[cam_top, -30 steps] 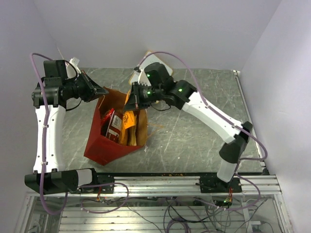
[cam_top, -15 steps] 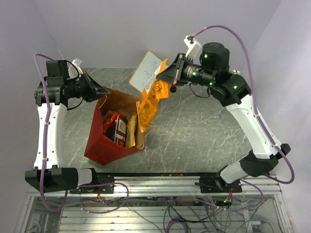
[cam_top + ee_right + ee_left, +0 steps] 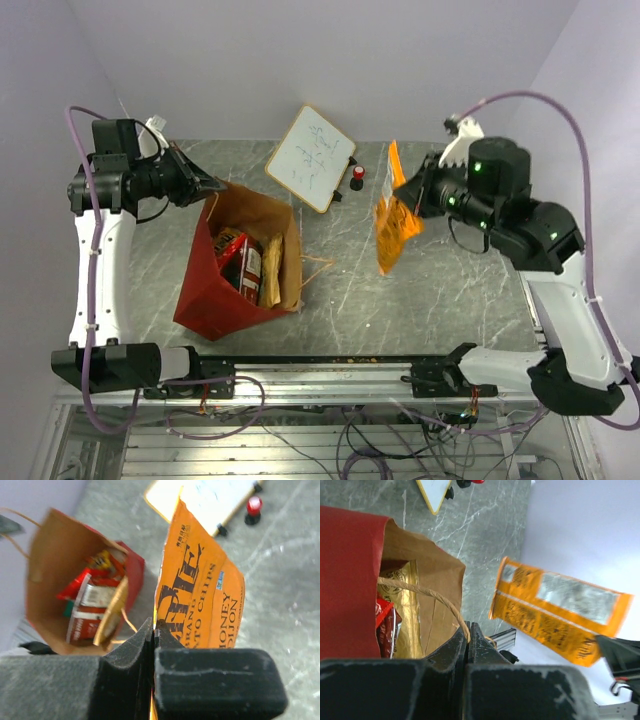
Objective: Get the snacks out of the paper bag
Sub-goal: Place the snack at the center of the board, then take out the snack from the paper bag.
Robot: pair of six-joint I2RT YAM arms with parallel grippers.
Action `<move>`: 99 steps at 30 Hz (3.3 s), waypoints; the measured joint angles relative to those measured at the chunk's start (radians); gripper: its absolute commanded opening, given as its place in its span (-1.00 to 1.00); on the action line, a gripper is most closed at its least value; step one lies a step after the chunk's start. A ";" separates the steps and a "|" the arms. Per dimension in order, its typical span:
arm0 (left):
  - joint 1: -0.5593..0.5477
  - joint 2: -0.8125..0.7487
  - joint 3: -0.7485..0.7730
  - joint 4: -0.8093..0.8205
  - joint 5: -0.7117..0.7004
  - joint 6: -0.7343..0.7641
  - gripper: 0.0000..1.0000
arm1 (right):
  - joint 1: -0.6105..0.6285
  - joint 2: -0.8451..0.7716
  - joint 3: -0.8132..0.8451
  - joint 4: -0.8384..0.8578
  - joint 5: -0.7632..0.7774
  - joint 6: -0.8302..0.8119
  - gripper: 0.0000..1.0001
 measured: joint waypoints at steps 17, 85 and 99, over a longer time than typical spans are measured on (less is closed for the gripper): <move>0.001 0.171 0.249 -0.097 -0.038 0.086 -0.86 | -0.006 0.062 -0.531 0.353 -0.157 0.135 -1.00; 0.001 -0.037 -0.105 0.061 0.056 -0.058 -0.86 | 0.428 0.660 -0.125 0.219 -0.055 0.480 0.02; 0.001 -0.093 -0.109 -0.002 0.055 -0.048 -0.86 | 0.425 0.734 -0.165 0.276 0.045 0.592 0.01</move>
